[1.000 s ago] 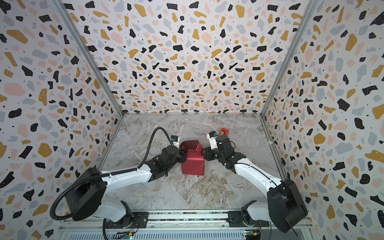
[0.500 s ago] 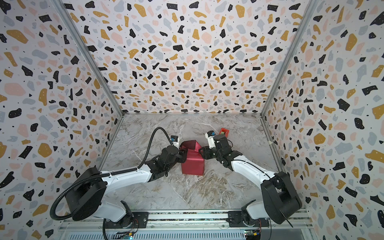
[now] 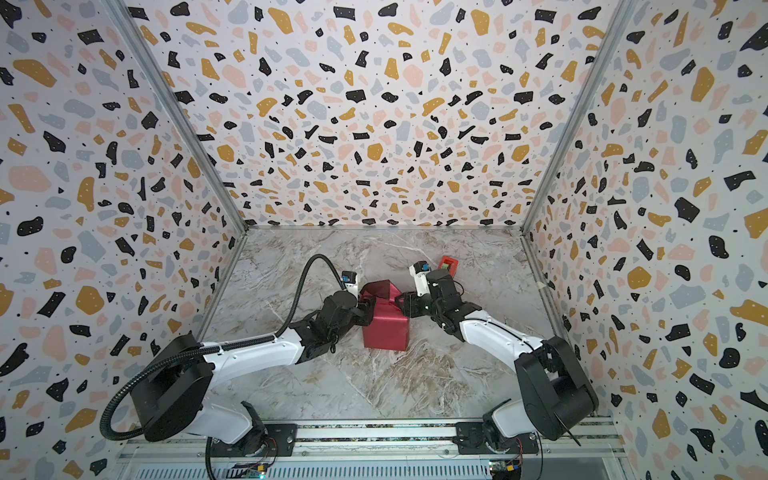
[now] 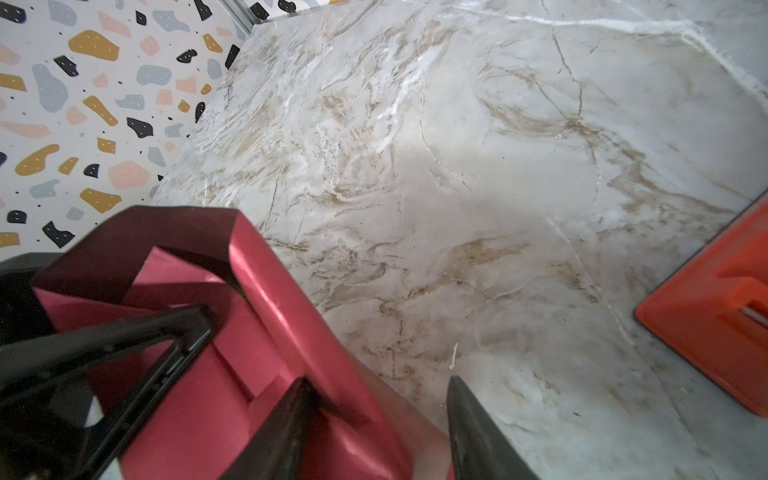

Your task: Wrap the gift box in paper

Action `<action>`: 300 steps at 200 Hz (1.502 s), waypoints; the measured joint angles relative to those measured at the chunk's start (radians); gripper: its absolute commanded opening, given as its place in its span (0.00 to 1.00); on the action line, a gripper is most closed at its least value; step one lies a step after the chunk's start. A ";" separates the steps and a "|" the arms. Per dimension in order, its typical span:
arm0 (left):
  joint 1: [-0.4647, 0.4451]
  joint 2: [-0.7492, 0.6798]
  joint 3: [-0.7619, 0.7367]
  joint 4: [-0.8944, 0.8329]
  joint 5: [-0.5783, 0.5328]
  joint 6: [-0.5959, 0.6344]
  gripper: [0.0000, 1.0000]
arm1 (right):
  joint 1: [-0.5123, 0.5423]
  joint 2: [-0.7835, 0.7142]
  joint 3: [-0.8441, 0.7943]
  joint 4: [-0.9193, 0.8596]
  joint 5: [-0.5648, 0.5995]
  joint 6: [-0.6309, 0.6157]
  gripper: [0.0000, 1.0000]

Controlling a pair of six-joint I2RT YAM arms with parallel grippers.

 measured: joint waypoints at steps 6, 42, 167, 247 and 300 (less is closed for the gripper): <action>0.000 0.000 0.000 0.002 0.000 0.000 0.55 | -0.001 0.000 -0.006 0.010 0.001 0.005 0.54; 0.000 -0.001 0.000 0.006 0.009 0.000 0.59 | -0.002 0.000 -0.035 0.068 0.009 0.026 0.54; 0.044 -0.286 -0.061 -0.002 0.085 0.013 0.70 | -0.002 -0.034 -0.143 0.225 0.012 0.045 0.54; 0.147 -0.296 -0.159 -0.070 0.162 -0.031 0.66 | -0.002 -0.035 -0.143 0.225 0.014 0.044 0.54; 0.129 -0.187 -0.103 -0.068 0.220 -0.028 0.66 | -0.002 -0.044 -0.144 0.215 0.019 0.043 0.54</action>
